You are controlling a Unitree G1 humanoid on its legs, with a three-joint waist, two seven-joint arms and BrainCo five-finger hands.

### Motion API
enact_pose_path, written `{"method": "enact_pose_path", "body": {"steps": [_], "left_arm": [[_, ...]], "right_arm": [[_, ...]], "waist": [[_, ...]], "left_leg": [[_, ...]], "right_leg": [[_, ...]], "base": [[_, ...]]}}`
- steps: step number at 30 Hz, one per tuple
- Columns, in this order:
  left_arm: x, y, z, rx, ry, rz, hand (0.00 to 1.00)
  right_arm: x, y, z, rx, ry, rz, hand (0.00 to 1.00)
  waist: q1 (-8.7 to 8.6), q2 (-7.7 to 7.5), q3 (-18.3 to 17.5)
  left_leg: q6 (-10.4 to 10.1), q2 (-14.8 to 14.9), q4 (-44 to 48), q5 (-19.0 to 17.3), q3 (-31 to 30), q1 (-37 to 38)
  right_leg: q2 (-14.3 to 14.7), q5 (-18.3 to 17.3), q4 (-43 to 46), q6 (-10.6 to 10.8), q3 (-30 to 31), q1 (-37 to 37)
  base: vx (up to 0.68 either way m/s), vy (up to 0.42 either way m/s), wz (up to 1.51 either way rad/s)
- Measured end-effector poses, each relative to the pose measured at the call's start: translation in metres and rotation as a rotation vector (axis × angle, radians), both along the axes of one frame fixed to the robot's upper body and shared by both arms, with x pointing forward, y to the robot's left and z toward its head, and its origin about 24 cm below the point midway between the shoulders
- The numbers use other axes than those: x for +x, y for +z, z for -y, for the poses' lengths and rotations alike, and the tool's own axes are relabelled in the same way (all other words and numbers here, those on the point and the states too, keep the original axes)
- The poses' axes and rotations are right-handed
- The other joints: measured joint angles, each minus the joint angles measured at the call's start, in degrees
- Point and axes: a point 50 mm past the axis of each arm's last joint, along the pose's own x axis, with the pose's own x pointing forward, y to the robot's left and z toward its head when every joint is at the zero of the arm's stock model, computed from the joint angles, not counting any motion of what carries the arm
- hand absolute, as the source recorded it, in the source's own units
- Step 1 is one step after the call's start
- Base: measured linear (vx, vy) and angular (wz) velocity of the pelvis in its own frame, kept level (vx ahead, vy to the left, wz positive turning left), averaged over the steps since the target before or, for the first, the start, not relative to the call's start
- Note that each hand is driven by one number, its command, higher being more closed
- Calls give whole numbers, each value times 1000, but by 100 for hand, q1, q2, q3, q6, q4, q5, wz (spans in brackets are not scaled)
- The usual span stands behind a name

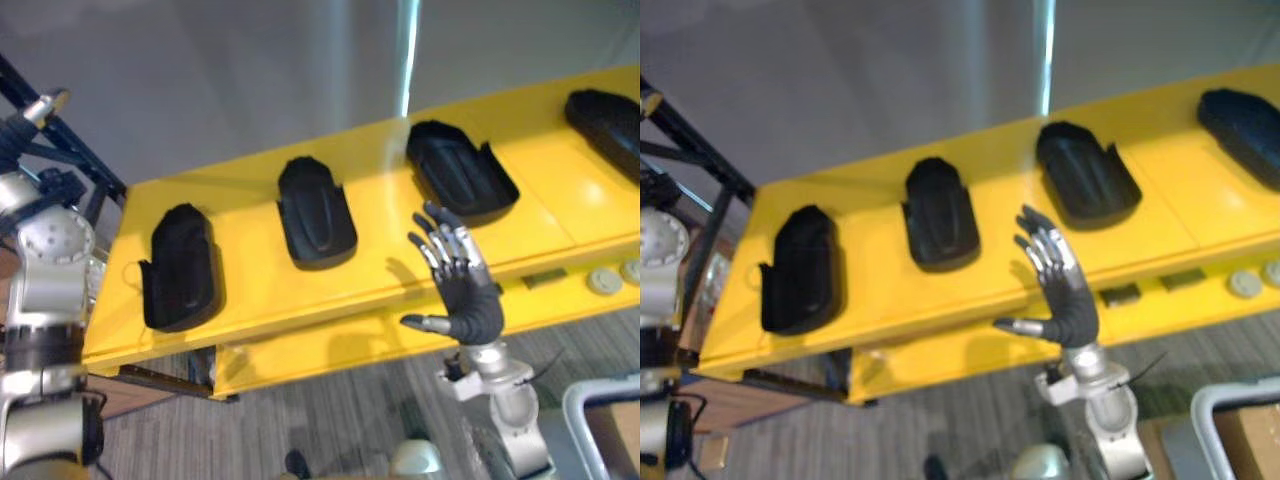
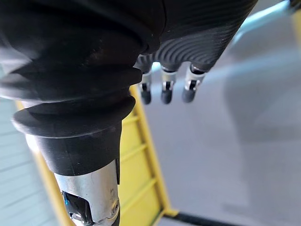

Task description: Walk over and take plastic housings, then place them on the shelf

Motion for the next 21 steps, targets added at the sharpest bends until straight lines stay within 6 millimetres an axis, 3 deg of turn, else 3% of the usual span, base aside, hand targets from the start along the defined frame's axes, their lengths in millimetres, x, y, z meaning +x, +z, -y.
{"method": "enact_pose_path", "body": {"steps": [3,5,6,9,14,17,19,20,21], "left_arm": [[-31,-31,27,16,-222,-92,0],[-48,-50,34,-6,-313,-167,0],[-50,-52,34,-6,-314,-171,0],[-70,-64,38,-1,-156,-147,0],[-91,-88,23,-188,222,-27,0],[-90,-133,6,-351,447,-159,0],[-96,-193,-15,-519,615,-401,0],[-100,-209,-19,-568,644,-468,0],[-111,-238,-25,-655,698,-602,0]], "right_arm": [[4,7,2,2,-44,42,0],[7,11,5,15,-65,63,0],[7,11,5,18,-67,65,0],[14,7,2,49,-74,42,0],[21,-13,-9,46,-76,-51,0],[24,-27,-20,31,-66,-114,0],[30,-30,-29,10,-19,-128,0],[31,-30,-31,6,4,-125,0],[32,-27,-36,-15,80,-114,0]], "waist": [[181,-43,-76],[391,-95,-109],[405,-106,-110],[650,-242,-210],[781,-447,-371],[882,-521,-404],[958,-568,-400],[975,-594,-392],[985,-644,-397]], "left_leg": [[-5,19,-1,-4,-159,-24],[-7,1,-3,-3,-301,-40],[-7,-6,-3,-3,-323,-42],[19,-42,-35,14,-475,-143],[-5,-86,-41,128,-758,-421],[-19,-102,-45,184,-960,-557],[-34,-79,-47,209,-1030,-653],[-38,-73,-48,212,-1035,-667],[-45,-65,-48,217,-1059,-716]], "right_leg": [[22,1,-88,-1,-281,187],[27,63,-247,12,-437,338],[26,64,-271,14,-462,369],[15,74,-432,-2,-670,445],[28,129,-497,-18,-941,428],[44,163,-505,-6,-1132,423],[81,156,-505,-19,-1211,369],[88,153,-504,-25,-1212,360],[102,149,-504,-32,-1223,342]], "base": [[-25,-19,43],[-81,1,30],[-78,2,35],[-74,6,31],[17,-9,30],[39,-34,32],[20,-35,18],[17,-34,8],[23,-33,6]]}}
